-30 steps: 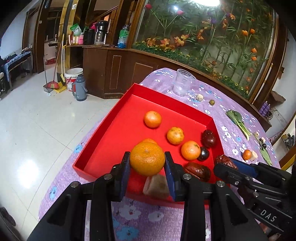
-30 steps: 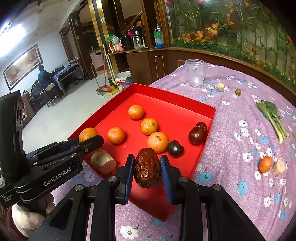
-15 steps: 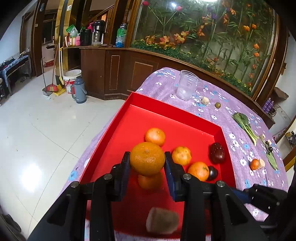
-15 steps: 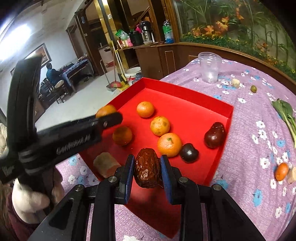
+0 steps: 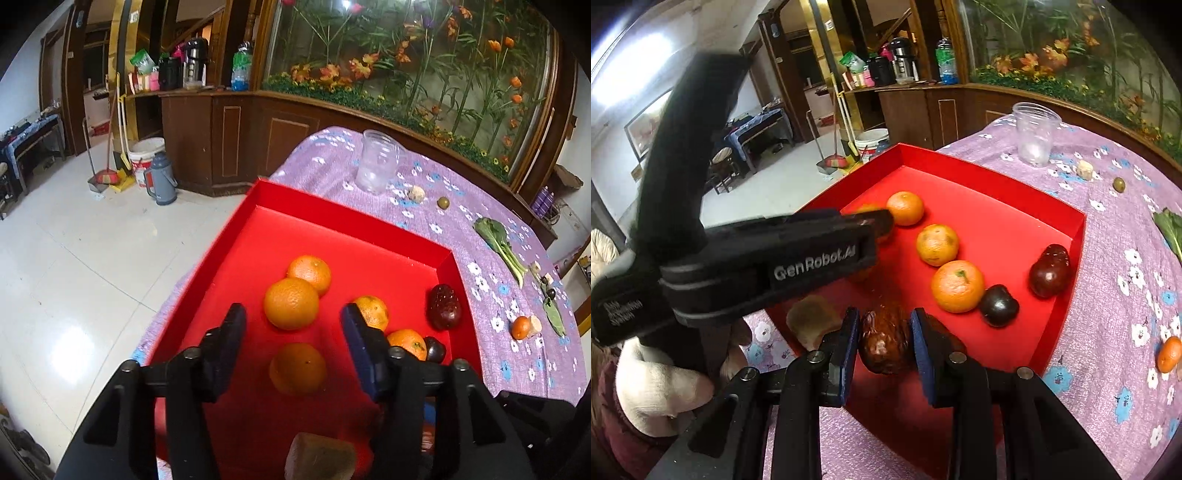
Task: Organize fruits
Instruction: 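Open both tools to drop the orange and date into the tray, then move both open tools back over the table toward the last fruits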
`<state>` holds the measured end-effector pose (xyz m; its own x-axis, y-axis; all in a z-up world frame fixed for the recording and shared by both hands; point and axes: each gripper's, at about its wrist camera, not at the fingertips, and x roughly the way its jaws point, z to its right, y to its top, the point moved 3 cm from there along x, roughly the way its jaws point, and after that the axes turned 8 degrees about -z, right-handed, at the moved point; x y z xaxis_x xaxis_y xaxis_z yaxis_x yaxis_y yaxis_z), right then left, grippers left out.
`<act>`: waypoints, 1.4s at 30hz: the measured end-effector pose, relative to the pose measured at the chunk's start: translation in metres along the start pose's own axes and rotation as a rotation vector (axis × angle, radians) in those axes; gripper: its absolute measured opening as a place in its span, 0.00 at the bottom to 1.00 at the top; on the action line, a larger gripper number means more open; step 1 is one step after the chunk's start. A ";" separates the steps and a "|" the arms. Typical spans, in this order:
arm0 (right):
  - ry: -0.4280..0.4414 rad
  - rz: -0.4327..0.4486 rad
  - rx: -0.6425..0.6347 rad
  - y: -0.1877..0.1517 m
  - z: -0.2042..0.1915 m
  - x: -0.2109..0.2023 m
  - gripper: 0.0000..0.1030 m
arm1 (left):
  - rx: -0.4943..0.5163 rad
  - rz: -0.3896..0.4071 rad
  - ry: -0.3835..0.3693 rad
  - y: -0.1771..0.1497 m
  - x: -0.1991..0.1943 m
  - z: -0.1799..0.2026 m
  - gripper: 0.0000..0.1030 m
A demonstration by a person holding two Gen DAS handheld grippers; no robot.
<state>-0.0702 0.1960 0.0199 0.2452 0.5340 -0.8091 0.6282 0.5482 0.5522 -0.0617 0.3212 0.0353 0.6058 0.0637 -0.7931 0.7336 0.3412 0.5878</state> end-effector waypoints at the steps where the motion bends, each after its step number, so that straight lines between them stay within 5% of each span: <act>1: 0.004 -0.004 -0.002 -0.001 -0.001 0.000 0.36 | -0.001 0.006 0.002 0.000 -0.003 -0.001 0.56; 5: 0.003 0.018 0.011 -0.003 -0.002 -0.006 0.53 | -0.004 0.027 0.019 -0.002 -0.015 -0.001 0.61; 16: -0.015 0.060 0.085 -0.023 0.012 -0.040 0.53 | 0.022 0.095 0.093 -0.017 -0.060 0.018 0.73; 42: -0.062 0.241 0.323 -0.114 0.082 -0.145 0.58 | 0.313 0.207 0.141 -0.069 -0.135 0.144 0.75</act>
<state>-0.1164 0.0031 0.0579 0.4521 0.5771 -0.6801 0.7441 0.1764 0.6443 -0.1499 0.1545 0.1249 0.7185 0.2371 -0.6538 0.6718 0.0069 0.7407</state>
